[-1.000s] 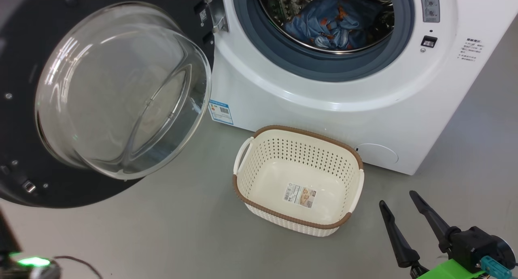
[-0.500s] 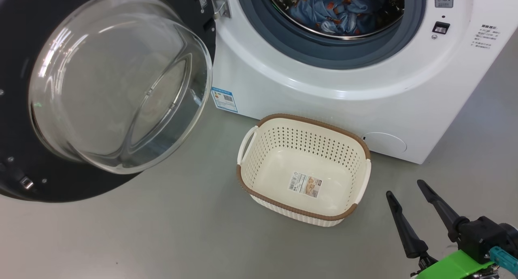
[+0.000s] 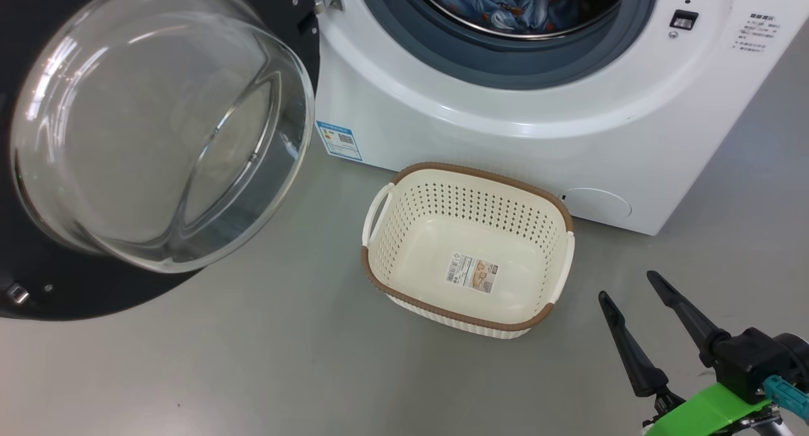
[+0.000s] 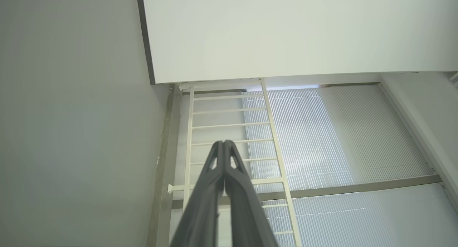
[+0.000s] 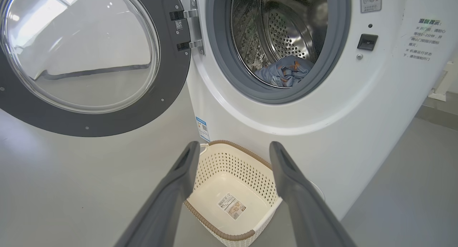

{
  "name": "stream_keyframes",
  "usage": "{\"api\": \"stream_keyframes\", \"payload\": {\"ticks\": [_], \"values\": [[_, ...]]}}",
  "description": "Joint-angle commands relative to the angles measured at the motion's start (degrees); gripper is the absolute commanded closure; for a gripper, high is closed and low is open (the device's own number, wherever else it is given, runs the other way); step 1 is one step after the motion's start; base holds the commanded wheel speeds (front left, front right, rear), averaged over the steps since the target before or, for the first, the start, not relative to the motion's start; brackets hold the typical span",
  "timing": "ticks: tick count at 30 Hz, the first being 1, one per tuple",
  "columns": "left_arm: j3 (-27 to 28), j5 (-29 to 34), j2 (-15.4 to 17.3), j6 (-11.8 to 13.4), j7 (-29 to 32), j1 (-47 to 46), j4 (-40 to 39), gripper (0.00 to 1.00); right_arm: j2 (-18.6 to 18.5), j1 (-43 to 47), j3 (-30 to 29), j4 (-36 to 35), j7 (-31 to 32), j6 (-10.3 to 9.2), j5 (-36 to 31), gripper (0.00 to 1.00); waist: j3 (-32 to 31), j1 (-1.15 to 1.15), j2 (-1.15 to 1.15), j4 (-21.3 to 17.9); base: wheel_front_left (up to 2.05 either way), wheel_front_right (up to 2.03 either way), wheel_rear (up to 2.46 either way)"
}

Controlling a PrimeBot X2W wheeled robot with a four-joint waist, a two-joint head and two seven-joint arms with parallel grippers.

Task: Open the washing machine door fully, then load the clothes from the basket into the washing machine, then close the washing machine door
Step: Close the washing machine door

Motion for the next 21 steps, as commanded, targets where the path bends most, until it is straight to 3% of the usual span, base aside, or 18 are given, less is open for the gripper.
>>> {"api": "stream_keyframes", "payload": {"ticks": [1, 21], "values": [[1.1, -0.3, 4.8, 0.6, 1.1, -2.2, 0.1, 1.00, -1.1, -1.8, 1.4, -1.9, 0.2, 0.09, 0.7, 0.00, 0.6, 0.00, 0.00, -0.5, 0.00, 0.00, 0.00], [-7.2, 2.7, 8.5, 2.4, 12.0, -5.0, 3.8, 1.00, -3.0, -2.6, 1.9, -3.3, 1.7, 0.09, 1.5, 0.00, 2.9, 0.00, 0.00, -2.0, 0.00, 0.00, 0.00]]}}
